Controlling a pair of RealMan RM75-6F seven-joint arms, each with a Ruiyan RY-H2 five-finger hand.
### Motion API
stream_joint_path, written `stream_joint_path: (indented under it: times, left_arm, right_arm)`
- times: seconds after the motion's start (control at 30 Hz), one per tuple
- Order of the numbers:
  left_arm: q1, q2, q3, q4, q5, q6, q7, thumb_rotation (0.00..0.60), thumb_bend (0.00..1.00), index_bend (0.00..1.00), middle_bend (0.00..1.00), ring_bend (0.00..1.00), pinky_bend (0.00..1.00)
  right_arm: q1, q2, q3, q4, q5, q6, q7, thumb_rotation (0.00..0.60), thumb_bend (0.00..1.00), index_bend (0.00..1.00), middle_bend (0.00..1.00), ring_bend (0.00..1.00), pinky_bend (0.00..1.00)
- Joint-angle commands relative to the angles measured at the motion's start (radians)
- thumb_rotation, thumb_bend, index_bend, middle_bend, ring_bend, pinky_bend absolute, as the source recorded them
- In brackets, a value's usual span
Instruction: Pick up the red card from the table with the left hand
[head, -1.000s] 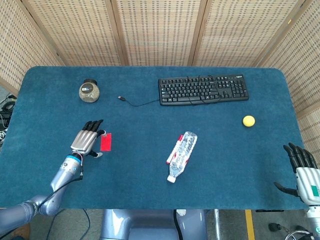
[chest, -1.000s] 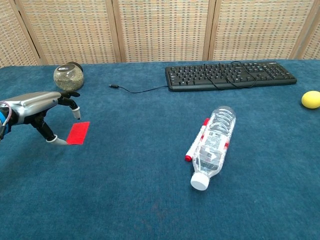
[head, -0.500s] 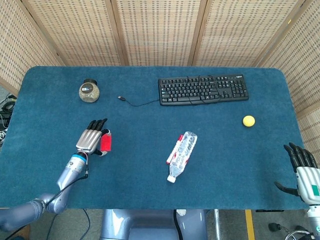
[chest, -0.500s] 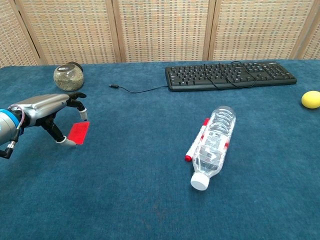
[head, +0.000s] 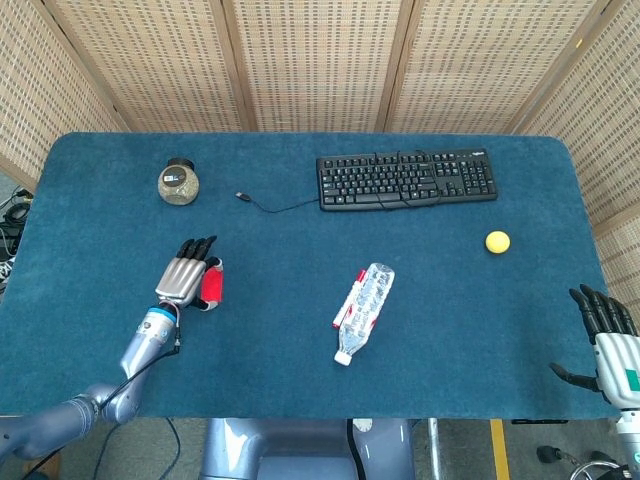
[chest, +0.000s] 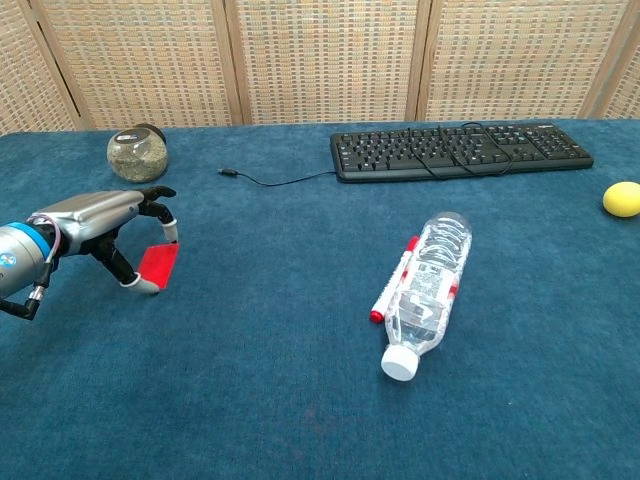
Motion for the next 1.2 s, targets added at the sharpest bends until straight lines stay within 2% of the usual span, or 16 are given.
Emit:
stream_joint_path:
  times: [0.03,0.23,0.4,0.57,0.8,1.2]
  left_arm:
    - [-0.014,-0.011,-0.015,0.033,-0.011,-0.014,-0.011,0.600,0.14,0.38,0.00,0.00,0.00]
    - [-0.028,-0.010,-0.042,0.054,0.008,0.019,-0.050,0.600,0.15,0.38,0.00,0.00,0.00]
    - [-0.020,0.038,-0.061,0.010,0.030,0.071,-0.083,0.600,0.15,0.38,0.00,0.00,0.00]
    - [0.004,0.114,-0.036,-0.088,0.029,0.062,-0.066,0.600,0.14,0.38,0.00,0.00,0.00]
    - [0.015,0.162,-0.007,-0.165,0.002,0.020,-0.021,0.600,0.14,0.39,0.00,0.00,0.00]
    - [0.021,0.124,0.030,-0.140,-0.003,0.006,-0.006,0.600,0.14,0.42,0.00,0.00,0.00]
  right_arm:
    - [0.000,0.000,0.000,0.000,0.000,0.000,0.000,0.600,0.00,0.00,0.00,0.00,0.00]
    - [-0.001,0.000,0.001,0.000,0.002,0.002,0.001,0.600,0.00,0.00,0.00,0.00,0.00]
    - [0.000,-0.001,0.000,-0.001,0.000,0.001,-0.001,0.600,0.00,0.00,0.00,0.00,0.00]
    - [-0.001,0.000,-0.002,-0.004,-0.004,0.004,-0.004,0.600,0.00,0.00,0.00,0.00,0.00]
    - [-0.001,-0.001,-0.003,-0.004,-0.003,0.002,-0.008,0.600,0.00,0.00,0.00,0.00,0.00]
    - [0.000,-0.001,-0.003,-0.003,-0.001,-0.002,-0.006,0.600,0.00,0.00,0.00,0.00,0.00]
